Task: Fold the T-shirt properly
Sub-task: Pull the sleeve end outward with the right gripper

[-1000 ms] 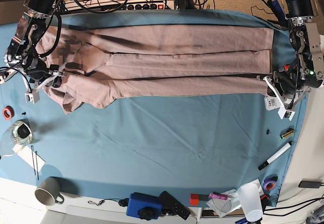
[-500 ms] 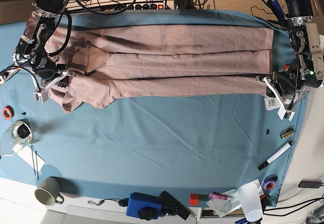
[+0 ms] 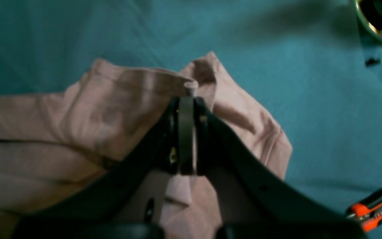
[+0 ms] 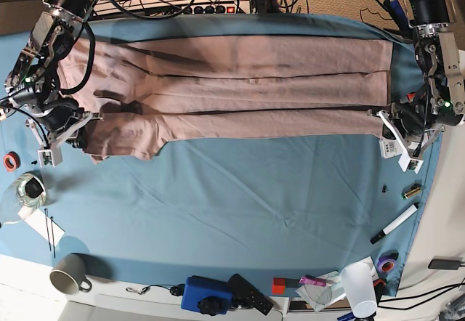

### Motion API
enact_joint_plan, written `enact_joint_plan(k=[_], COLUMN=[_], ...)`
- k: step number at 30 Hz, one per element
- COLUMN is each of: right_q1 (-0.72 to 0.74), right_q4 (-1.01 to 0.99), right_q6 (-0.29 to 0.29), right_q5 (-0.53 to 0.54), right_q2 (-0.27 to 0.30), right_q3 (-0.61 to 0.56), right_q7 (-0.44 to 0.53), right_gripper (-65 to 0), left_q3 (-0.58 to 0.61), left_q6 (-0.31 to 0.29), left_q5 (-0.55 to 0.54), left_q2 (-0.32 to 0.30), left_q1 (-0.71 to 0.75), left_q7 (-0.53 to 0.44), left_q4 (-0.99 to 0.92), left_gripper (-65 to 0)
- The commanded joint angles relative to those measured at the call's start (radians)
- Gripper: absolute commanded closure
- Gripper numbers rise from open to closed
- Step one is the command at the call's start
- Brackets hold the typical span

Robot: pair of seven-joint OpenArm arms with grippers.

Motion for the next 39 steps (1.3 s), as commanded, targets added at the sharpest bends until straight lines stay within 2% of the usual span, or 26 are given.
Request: enact_joint_plan(k=[1,4,8,15,18,22,29,39], right_q1=[-0.001,-0.043,-0.102,-0.184,-0.212,-0.236,-0.261,-0.270], right_q4=[0.022,0.030,0.065,0.180,0.201,0.200,0.200,0.200], right_q6=[0.005,0.011,0.058,0.060,0.059,0.063,0.108,0.127], right_q5=[0.011,0.027,0.068,0.070,0.074,0.152,0.254,0.326], right_q2=[0.017,0.018,0.018,0.025,0.025,0.025,0.025,0.025], right_q3=[0.004,0.004,0.004,0.024,0.072,0.166,0.304,0.365], right_q7=[0.015,0.015,0.015,0.014,0.016,-0.001,-0.032,-0.074], right_gripper=[0.0,0.0,0.0,0.0,0.0,0.0,0.0,0.0], left_q3=[-0.005,-0.005,-0.005,-0.005,-0.005,-0.005,-0.005,-0.005], left_q6=[-0.001,-0.001,0.000,0.000,0.000,0.004,0.004,0.003], left_q5=[0.001,-0.001,0.000,0.011,0.011,0.010,0.010,0.008], left_q2=[-0.017,-0.017,-0.017,-0.017,-0.017,-0.017,-0.017,-0.018], left_q1=[-0.008,0.006,0.023,0.034,0.034,0.033,0.033,0.033], left_q7=[-0.007,0.011,0.023,0.039,0.039,0.039,0.049,0.052], left_q4=[0.017,0.017,0.017,0.017,0.017,0.018,0.022,0.082], left_gripper=[0.0,0.0,0.0,0.0,0.0,0.0,0.0,0.0])
